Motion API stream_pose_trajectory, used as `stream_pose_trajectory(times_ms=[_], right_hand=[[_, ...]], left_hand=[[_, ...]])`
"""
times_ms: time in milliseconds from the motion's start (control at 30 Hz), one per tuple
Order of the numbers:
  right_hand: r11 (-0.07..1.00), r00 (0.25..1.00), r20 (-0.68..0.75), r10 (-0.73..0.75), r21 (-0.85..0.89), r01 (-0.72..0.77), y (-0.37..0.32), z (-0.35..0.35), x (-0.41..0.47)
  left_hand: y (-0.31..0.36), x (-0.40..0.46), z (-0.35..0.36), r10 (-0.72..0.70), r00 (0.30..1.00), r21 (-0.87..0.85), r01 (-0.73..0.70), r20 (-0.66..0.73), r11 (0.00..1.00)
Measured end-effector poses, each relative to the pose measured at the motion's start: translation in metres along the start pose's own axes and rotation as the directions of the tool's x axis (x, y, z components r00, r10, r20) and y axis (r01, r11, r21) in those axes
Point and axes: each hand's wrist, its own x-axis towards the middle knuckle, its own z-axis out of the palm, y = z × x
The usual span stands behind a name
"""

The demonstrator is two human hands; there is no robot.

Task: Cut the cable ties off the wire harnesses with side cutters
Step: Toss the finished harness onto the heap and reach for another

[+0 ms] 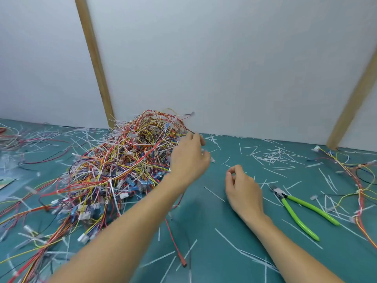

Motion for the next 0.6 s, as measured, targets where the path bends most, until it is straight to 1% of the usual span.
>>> stream_pose_trajectory(times_ms=[33, 67, 100, 133, 200, 233, 267, 333, 367, 433, 467, 500, 533, 567, 600], right_hand=[[1.0, 1.0, 0.0, 0.005, 0.013, -0.005, 0.0, -0.001, 0.0], [1.0, 1.0, -0.001, 0.008, 0.026, -0.008, 0.0, -0.001, 0.0], [0.999, 1.0, -0.002, 0.008, 0.035, -0.007, 0.0, -0.001, 0.0], [0.999, 1.0, -0.004, 0.007, 0.04, -0.007, -0.001, -0.001, 0.0], [0.999, 1.0, -0.009, 0.007, 0.046, -0.007, -0.002, -0.002, 0.0], [0.999, 1.0, -0.009, 0.007, 0.047, -0.007, -0.002, -0.002, 0.0], [0.999, 1.0, -0.008, 0.01, 0.048, -0.01, -0.002, -0.002, -0.001], [0.999, 1.0, -0.006, 0.02, 0.049, -0.02, -0.002, -0.003, -0.001], [0.999, 1.0, -0.006, 0.023, 0.05, -0.023, -0.002, -0.003, -0.001], [0.998, 1.0, -0.009, 0.023, 0.05, -0.023, -0.002, -0.003, -0.002], [0.999, 1.0, -0.012, 0.021, 0.049, -0.021, -0.002, -0.003, -0.002], [0.999, 1.0, -0.015, 0.019, 0.05, -0.018, -0.001, -0.003, -0.001], [0.998, 1.0, -0.02, 0.014, 0.053, -0.013, -0.001, -0.002, -0.001], [0.999, 1.0, -0.023, 0.014, 0.052, -0.013, -0.001, -0.002, -0.001], [0.999, 1.0, -0.029, 0.012, 0.052, -0.01, 0.0, -0.001, -0.001]], left_hand=[[-0.009, 0.008, -0.011, 0.067, 0.998, 0.211, -0.064, -0.006, 0.976], [-0.019, 0.017, -0.023, 0.084, 0.996, 0.367, -0.084, 0.016, 0.926], [-0.03, 0.025, -0.035, 0.056, 0.997, 0.491, -0.077, 0.057, 0.868], [-0.041, 0.032, -0.045, -0.004, 0.994, 0.603, -0.061, 0.107, 0.796], [-0.06, 0.04, -0.063, -0.148, 0.967, 0.765, -0.065, 0.206, 0.641], [-0.068, 0.042, -0.069, -0.197, 0.95, 0.804, -0.081, 0.24, 0.59], [-0.075, 0.043, -0.073, -0.227, 0.939, 0.82, -0.088, 0.258, 0.566], [-0.083, 0.044, -0.077, -0.236, 0.934, 0.812, -0.085, 0.266, 0.578], [-0.086, 0.045, -0.077, -0.233, 0.934, 0.785, -0.075, 0.271, 0.615], [-0.086, 0.049, -0.078, -0.222, 0.939, 0.674, -0.013, 0.262, 0.739], [-0.085, 0.054, -0.081, -0.202, 0.953, 0.588, 0.032, 0.225, 0.808], [-0.083, 0.06, -0.086, -0.161, 0.978, 0.497, 0.077, 0.13, 0.864], [-0.08, 0.068, -0.095, -0.113, 0.993, 0.413, 0.116, -0.03, 0.903], [-0.076, 0.075, -0.107, -0.078, 0.971, 0.322, 0.15, -0.226, 0.935], [-0.07, 0.081, -0.12, -0.073, 0.91, 0.198, 0.166, -0.407, 0.966]])
